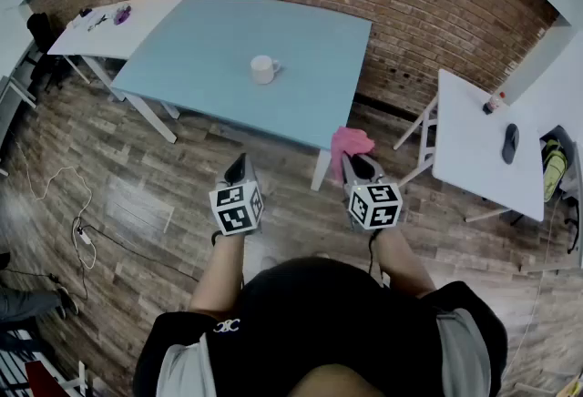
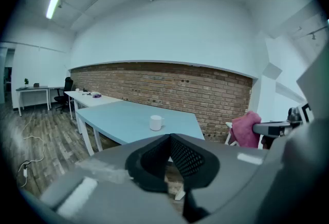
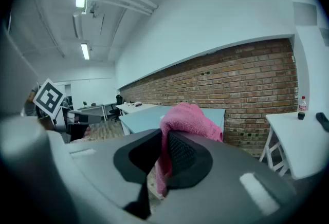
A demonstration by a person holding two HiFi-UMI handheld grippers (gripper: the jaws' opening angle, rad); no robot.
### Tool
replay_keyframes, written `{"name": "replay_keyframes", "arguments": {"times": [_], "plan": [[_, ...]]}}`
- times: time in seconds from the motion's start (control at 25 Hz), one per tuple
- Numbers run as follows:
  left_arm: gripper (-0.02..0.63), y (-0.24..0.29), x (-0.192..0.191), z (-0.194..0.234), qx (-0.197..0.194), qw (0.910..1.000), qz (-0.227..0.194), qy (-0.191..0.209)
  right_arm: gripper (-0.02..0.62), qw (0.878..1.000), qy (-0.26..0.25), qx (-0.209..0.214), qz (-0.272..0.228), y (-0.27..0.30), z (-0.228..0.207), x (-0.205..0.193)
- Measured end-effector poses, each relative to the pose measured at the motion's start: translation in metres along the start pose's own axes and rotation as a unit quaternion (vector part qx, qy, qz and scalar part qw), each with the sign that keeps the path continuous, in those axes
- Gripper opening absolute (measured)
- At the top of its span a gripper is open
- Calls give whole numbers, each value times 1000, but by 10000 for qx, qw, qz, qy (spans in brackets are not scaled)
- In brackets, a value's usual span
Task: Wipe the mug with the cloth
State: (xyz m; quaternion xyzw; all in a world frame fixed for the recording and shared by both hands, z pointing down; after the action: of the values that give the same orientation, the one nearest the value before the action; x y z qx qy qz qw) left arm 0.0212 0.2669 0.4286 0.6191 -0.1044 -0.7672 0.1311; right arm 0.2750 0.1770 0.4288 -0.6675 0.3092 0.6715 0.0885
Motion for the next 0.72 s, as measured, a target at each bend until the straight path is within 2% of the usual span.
{"name": "replay_keyframes", "arguments": {"times": [0.36, 0.72], "plan": [[9, -5, 0, -1, -136, 9999, -13, 2, 37, 9999, 71, 55, 99, 0, 9, -8], [8, -10, -1, 14, -199, 9998, 19, -29, 37, 9996, -162, 192, 108, 3, 35, -10]]}}
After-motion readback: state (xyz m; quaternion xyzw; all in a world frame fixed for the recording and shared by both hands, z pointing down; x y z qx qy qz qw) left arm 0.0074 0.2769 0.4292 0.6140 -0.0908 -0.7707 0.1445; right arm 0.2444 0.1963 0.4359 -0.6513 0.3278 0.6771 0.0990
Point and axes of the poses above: the fingertips, and each gripper's own axes: y forward along the fingers, z to its left, x out of its top, the point moved 4 cm from there along -y, backward along the fingers, and after that the axes turned 11 degrees about -x, right-handed, at the moved point
